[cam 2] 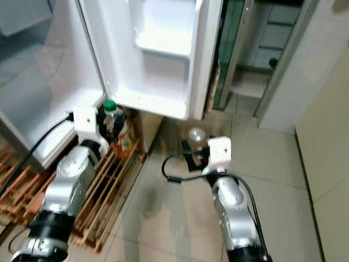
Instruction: Restocking fridge
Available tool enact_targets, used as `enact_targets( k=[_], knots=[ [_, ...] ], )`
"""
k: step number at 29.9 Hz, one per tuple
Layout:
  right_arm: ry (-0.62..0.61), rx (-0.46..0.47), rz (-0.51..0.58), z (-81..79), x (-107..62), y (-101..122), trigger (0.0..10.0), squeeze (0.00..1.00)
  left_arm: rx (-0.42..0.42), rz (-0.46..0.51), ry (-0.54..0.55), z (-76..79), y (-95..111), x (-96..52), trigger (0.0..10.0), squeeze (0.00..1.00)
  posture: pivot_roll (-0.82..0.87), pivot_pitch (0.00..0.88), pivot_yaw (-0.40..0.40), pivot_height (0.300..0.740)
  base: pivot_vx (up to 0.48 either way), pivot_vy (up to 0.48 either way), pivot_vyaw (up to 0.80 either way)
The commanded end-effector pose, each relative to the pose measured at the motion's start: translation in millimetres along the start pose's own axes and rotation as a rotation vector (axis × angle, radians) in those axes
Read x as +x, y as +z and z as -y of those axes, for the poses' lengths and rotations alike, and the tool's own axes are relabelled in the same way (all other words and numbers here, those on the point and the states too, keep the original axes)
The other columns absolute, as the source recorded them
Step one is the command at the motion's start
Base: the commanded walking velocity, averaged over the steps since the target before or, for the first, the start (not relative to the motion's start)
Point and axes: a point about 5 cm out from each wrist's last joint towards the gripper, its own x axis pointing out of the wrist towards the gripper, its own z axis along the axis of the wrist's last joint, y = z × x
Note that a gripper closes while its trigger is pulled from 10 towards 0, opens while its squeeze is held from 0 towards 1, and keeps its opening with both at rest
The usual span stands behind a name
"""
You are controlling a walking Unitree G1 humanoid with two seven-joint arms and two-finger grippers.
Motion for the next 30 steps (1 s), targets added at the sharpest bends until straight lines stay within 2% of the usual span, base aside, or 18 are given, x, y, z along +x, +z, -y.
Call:
enact_targets(
  k=[1,9,14,21,27,30],
  knots=[
    [-0.010,-0.015,0.021,4.9,-0.3,5,10.0,0.00,0.007,0.040,-0.037,10.2,11,7.0,10.0,0.00,-0.15,0.000,0.021,0.740,0.480,0.000,0.00],
    [-0.003,-0.019,0.020,3.6,-0.5,5,10.0,0.00,0.024,0.054,-0.043,12.0,14,7.7,10.0,0.00,-0.15,0.000,0.021,0.740,0.480,0.000,0.00],
    [0.004,-0.018,0.020,2.2,-0.4,5,10.0,0.00,0.019,0.066,-0.027,7.4,17,6.9,10.0,0.00,-0.15,0.000,0.021,0.740,0.458,0.000,0.00],
    [0.014,-0.018,0.018,-0.6,-1.1,4,10.0,0.00,0.034,0.094,-0.022,6.8,25,7.2,10.0,0.00,-0.14,0.000,0.021,0.740,0.000,0.464,0.00],
    [0.043,-0.010,0.020,-4.7,-3.1,5,10.0,0.00,0.046,0.176,-0.017,5.9,45,7.1,10.0,0.00,-0.15,0.000,0.021,0.740,0.000,0.479,0.00],
    [0.057,-0.006,0.014,-7.4,-4.9,3,10.0,0.00,0.055,0.194,-0.014,6.3,51,8.2,10.0,0.00,-0.15,0.000,0.019,0.740,0.000,0.000,0.00]
  ],
)
